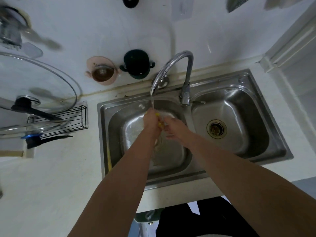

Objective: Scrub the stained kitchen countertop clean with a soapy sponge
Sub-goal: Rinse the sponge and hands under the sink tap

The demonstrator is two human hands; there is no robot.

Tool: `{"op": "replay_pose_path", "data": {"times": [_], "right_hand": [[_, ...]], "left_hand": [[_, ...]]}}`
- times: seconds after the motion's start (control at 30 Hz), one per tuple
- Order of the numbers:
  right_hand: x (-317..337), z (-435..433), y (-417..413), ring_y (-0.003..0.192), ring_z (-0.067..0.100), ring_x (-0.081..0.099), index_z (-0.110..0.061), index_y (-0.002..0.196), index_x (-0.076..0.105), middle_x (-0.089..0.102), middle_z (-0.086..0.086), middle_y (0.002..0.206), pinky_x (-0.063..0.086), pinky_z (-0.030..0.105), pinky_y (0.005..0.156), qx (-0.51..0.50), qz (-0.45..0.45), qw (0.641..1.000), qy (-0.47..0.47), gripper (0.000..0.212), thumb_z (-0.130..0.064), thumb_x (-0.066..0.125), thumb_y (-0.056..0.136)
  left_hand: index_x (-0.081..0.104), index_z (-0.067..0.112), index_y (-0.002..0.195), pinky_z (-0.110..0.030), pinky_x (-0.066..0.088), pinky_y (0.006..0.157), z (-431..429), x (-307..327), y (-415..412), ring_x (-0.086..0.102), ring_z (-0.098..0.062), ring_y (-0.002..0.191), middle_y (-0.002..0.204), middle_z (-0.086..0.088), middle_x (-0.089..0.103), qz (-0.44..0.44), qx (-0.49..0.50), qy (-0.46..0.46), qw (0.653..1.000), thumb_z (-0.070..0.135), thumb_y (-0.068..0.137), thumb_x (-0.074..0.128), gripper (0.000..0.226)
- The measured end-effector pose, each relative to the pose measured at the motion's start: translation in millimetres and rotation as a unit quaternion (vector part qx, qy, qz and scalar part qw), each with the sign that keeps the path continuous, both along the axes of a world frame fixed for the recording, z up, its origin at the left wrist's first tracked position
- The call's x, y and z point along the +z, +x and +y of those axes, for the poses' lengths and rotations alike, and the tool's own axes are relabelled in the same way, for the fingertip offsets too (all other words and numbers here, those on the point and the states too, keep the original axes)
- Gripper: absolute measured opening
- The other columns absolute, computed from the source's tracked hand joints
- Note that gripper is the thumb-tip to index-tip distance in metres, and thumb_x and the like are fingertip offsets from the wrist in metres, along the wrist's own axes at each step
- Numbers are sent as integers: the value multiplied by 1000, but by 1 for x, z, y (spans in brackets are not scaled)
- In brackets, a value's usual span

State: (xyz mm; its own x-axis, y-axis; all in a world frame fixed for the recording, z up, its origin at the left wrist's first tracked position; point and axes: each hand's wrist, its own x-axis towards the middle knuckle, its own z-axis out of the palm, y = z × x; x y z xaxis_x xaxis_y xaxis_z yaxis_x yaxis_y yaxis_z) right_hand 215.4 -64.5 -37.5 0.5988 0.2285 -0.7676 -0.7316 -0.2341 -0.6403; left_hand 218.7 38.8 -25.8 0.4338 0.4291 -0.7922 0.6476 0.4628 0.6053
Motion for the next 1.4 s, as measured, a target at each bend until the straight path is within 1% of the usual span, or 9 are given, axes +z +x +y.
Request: {"op": "replay_pose_path", "data": {"times": [0.1, 0.23, 0.57, 0.67, 0.8, 0.93, 1.1, 1.23, 1.4], "right_hand": [[9, 2, 1, 99, 19, 66, -17, 115, 66, 69, 4, 113, 58, 37, 81, -5, -39, 999, 31, 37, -48, 59, 96], [25, 7, 11, 100, 23, 68, -18, 124, 58, 64, 6, 118, 62, 39, 78, -32, -94, 994, 48, 40, -43, 66, 93], [41, 21, 36, 105, 33, 66, -6, 114, 65, 64, 19, 118, 61, 47, 79, -29, -114, 993, 11, 24, -23, 61, 97], [45, 31, 37, 108, 36, 63, -11, 114, 61, 62, 16, 117, 59, 55, 83, -34, -76, 996, 16, 23, -23, 55, 96], [47, 46, 33, 94, 23, 67, -19, 119, 63, 65, 6, 112, 62, 38, 67, 21, -139, 990, 2, 37, -47, 59, 95], [45, 59, 40, 85, 16, 57, -14, 105, 60, 61, 4, 99, 48, 29, 67, -8, -202, 977, -73, 22, -32, 64, 93], [47, 67, 30, 102, 22, 60, -22, 114, 59, 63, 2, 107, 51, 39, 88, 108, -317, 937, -97, 28, -32, 64, 89], [59, 65, 34, 79, 13, 60, -21, 82, 65, 61, -5, 75, 48, 30, 71, 97, -370, 918, -109, 26, -46, 68, 87], [65, 50, 48, 74, 8, 64, -21, 76, 69, 67, -5, 74, 55, 34, 69, 145, -409, 885, -168, 43, -63, 62, 75]], "left_hand": [[54, 16, 70, -28, 48, 54, 4, 17, -10, 53, -15, 51, 58, -1, 53, -70, 23, -142, 987, 26, 103, 55, 34], [66, 2, 109, -47, 54, 85, 24, 35, -16, 67, -33, 90, 96, -19, 70, -121, 11, -199, 972, 26, 98, 57, 28], [61, 6, 134, -59, 47, 107, 49, 52, -27, 63, -41, 113, 126, -24, 66, -224, -65, -185, 955, 8, 82, 48, 53], [66, 14, 123, -65, 54, 97, 52, 47, -31, 64, -43, 114, 126, -24, 63, -188, -154, -28, 969, 9, 59, 70, 65], [70, 19, 103, -52, 64, 77, 55, 51, -34, 74, -35, 96, 108, -17, 71, -162, -149, 110, 969, 11, 81, 75, 24], [63, 12, 115, -40, 64, 69, 53, 50, -27, 66, -25, 98, 104, -4, 64, -116, -34, 185, 975, 21, 98, 67, 19], [57, 14, 128, -45, 58, 85, 55, 35, -21, 59, -27, 109, 114, -6, 60, -45, 5, 89, 995, 53, 105, 46, 46], [63, 19, 131, -36, 53, 82, 52, 24, -18, 68, -21, 103, 112, -5, 75, -60, 21, -131, 989, 69, 102, 39, 63], [65, 15, 113, -40, 57, 73, 49, 26, -7, 69, -25, 83, 95, -12, 73, -48, -67, -137, 987, 67, 104, 33, 62]]}}
